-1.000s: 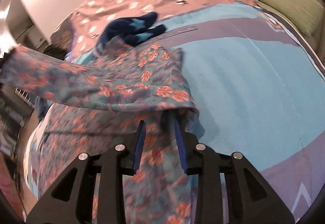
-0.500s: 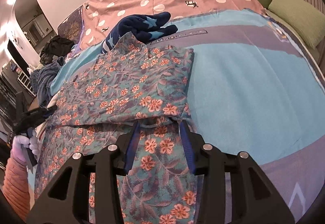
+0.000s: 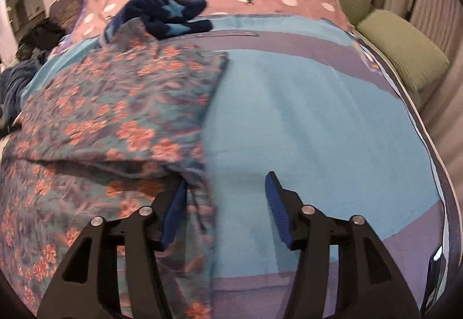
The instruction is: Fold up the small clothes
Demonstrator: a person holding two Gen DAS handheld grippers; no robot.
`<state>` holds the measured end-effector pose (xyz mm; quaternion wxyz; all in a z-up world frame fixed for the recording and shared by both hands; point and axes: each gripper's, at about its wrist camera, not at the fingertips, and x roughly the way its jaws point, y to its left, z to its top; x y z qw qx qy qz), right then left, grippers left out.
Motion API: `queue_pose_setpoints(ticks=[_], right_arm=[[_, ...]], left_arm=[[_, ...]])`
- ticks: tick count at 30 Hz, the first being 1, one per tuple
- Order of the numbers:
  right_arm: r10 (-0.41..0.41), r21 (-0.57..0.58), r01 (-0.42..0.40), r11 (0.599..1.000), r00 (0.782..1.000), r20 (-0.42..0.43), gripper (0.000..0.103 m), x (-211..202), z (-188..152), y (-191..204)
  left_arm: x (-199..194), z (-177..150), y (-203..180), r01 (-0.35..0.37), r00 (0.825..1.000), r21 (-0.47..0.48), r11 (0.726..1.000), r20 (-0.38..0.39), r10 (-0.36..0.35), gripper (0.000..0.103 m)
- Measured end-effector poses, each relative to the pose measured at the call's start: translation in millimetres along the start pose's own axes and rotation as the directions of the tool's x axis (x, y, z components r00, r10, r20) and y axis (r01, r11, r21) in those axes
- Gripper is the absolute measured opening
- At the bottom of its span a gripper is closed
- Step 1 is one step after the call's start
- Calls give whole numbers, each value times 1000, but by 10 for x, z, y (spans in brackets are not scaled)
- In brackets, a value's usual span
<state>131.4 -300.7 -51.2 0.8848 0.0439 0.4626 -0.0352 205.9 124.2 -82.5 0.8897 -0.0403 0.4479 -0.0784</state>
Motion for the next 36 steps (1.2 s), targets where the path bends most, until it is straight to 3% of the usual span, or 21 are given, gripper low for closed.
queue_pose_setpoints(ticks=[6,8,11,13,15,16,17,18,19,21,25,27,28,30,32,33,36], right_arm=[[150,27,-152,988,986,67,54,-337,5,27],[219,-28,-217,976,969,115,52,-439,81,184],[292,-96,-280,955,947,132,51,-399,196,445],[277,-108,-268,957,957,82,51,-180,233,546],[179,-92,-177,980,984,14,47,119,211,525],[194,-44,-195,980,981,-18,45,263,175,414],[242,3,-242,970,970,-3,43,264,173,315],[247,32,-247,968,969,-1,31,241,185,243],[234,41,-234,971,972,-6,27,223,190,191],[255,46,-255,966,967,-1,27,194,176,148],[277,38,-279,960,960,41,30,38,295,47],[258,40,-260,965,964,58,42,27,397,-38],[282,57,-284,957,958,53,44,68,465,-104],[369,144,-369,918,929,30,45,274,629,-278],[438,276,-422,864,899,5,45,586,819,-458],[448,300,-427,853,894,-2,45,674,874,-466],[491,341,-465,817,871,11,45,949,1095,-426]], left_arm=[[-428,58,34,63,990,-48,997,127,-56,32],[-598,106,-54,125,977,-49,991,178,-114,32],[-604,109,-265,216,963,-18,976,168,-210,31],[-419,47,-375,198,974,9,980,110,-198,31],[-73,-86,-403,132,991,10,991,7,-132,31],[68,-163,-370,133,991,6,991,-13,-133,30],[72,-212,-291,183,983,-24,983,30,-182,30],[43,-202,-214,223,974,-59,973,37,-222,30],[32,-190,-145,252,968,-98,963,35,-249,29],[46,-193,-61,293,956,-140,946,35,-291,29],[-113,-77,-2,277,960,-175,945,80,-267,32],[-202,46,146,260,961,-189,947,145,-235,42],[-217,124,243,240,964,-209,948,168,-207,48],[-153,263,432,226,967,-252,941,174,-185,51],[48,391,627,257,965,-316,913,131,-226,52],[117,415,668,259,966,-335,906,114,-234,52],[375,536,675,219,976,-347,912,60,-211,48]])
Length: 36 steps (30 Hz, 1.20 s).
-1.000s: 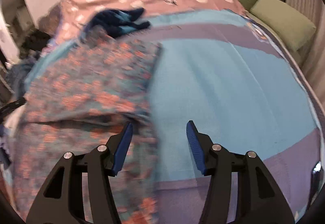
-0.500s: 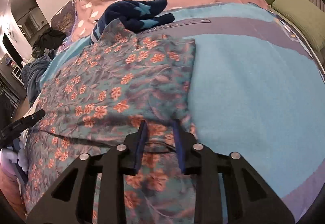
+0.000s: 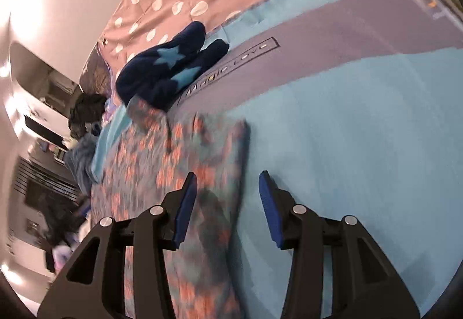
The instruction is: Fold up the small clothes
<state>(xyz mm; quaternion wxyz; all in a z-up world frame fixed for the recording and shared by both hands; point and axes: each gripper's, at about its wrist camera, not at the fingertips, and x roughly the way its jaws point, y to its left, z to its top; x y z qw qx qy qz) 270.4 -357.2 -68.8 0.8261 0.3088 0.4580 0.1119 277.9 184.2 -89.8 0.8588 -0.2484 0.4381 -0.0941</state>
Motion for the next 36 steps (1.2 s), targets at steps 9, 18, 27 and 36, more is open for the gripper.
queue_pose_setpoints(ticks=[9,18,27,36], right_arm=[[-83,-6,83,997,996,46,1,82,34,-88],[-120,-207,142,968,986,117,7,-899,-822,130],[40,-111,-32,993,997,69,8,-1599,-1992,-89],[53,-71,-52,996,998,19,23,-1757,-2500,-41]], left_arm=[[137,-65,-90,-99,994,137,986,53,93,6],[-763,-636,-245,3,995,257,966,91,-27,53],[-1556,-1868,123,103,994,165,981,21,-108,59],[-1870,-2375,291,80,997,150,985,-31,-77,59]])
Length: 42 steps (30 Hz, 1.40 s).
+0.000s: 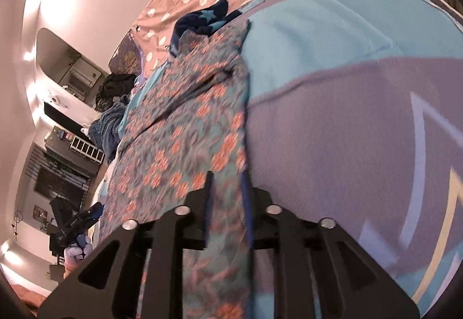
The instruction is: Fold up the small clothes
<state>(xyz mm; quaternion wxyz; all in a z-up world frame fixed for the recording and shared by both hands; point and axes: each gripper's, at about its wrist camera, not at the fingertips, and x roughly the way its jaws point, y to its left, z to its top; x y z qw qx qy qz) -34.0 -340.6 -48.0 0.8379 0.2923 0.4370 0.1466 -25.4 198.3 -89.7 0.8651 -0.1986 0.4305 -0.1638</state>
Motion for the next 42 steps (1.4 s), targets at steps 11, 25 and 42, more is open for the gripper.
queue_pose_setpoints(ticks=[11,25,42], right_arm=[[32,41,-33,999,999,18,29,-396,-676,-74],[104,118,-104,988,995,9,30,-774,-1227,-285],[183,0,-184,983,980,-72,64,-579,-980,-150]], left_arm=[[-304,-554,-152,73,997,33,997,-12,-73,57],[-595,-1070,-269,150,985,-35,988,-82,-153,56],[-387,-882,-188,184,981,-76,980,-41,-188,51]])
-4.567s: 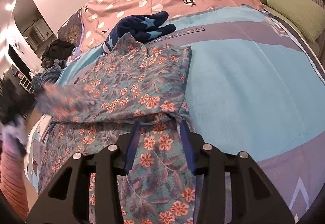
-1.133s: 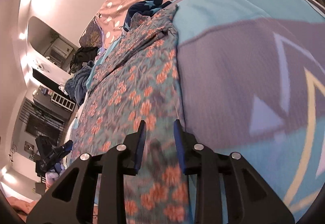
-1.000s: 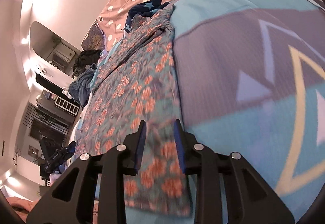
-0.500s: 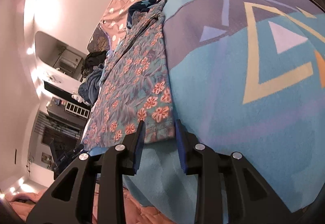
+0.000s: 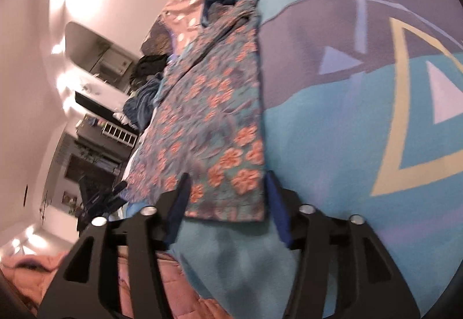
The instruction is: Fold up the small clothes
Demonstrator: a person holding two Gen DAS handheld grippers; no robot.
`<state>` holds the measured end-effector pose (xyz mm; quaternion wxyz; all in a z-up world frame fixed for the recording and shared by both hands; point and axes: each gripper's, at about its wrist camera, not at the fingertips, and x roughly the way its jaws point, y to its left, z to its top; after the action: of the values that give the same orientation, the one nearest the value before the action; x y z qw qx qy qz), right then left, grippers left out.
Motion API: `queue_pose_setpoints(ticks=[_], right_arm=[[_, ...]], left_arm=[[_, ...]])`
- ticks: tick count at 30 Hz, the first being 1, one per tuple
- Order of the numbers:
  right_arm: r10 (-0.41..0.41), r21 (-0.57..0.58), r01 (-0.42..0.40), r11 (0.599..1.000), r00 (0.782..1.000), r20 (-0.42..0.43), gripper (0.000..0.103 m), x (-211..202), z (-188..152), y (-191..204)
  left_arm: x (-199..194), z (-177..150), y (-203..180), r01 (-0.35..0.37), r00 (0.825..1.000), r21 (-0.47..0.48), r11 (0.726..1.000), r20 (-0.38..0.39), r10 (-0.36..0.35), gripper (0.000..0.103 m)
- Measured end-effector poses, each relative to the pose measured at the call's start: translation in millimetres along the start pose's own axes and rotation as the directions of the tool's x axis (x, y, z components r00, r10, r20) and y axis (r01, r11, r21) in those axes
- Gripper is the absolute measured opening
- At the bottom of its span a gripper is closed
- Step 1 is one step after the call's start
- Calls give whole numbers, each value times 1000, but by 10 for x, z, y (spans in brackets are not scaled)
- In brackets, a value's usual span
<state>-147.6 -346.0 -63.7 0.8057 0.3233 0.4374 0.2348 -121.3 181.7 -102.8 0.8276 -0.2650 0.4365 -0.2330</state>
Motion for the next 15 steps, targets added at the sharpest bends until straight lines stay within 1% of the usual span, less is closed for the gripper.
queue_pose_setpoints(ticks=[3,4,5,6,7,8,9,10,11,13,15], right_arm=[[45,-4,-45,999,999,2,66,122,84,41],[81,5,-81,997,997,6,66,184,122,43],[98,12,-98,995,995,11,65,217,144,48],[112,20,-113,993,994,7,60,259,174,76],[131,32,-131,991,991,-3,54,283,185,86],[172,66,-170,983,985,-16,39,315,188,72],[188,87,-186,979,982,-14,26,320,186,54],[193,107,-191,976,981,-5,17,309,186,29],[189,131,-189,973,982,11,6,288,196,-2],[201,177,-210,961,977,69,5,181,214,-64],[228,179,-247,953,967,117,5,79,241,-50]], left_arm=[[57,47,-13,13,1000,1,1000,1,-13,51],[79,64,-18,19,1000,1,1000,2,-19,50],[110,86,-28,30,1000,1,1000,2,-30,49],[119,92,-32,33,999,2,999,2,-33,45],[130,98,-32,34,999,-1,999,2,-34,34],[136,97,-25,40,999,-4,999,-1,-40,28],[140,91,-14,44,999,-7,999,-5,-44,21],[136,81,-1,35,999,-6,999,-4,-35,14],[121,79,12,19,1000,-2,1000,0,-19,11],[78,89,20,3,1000,-1,1000,17,-3,7],[3,132,-19,12,999,13,1000,47,-12,6]])
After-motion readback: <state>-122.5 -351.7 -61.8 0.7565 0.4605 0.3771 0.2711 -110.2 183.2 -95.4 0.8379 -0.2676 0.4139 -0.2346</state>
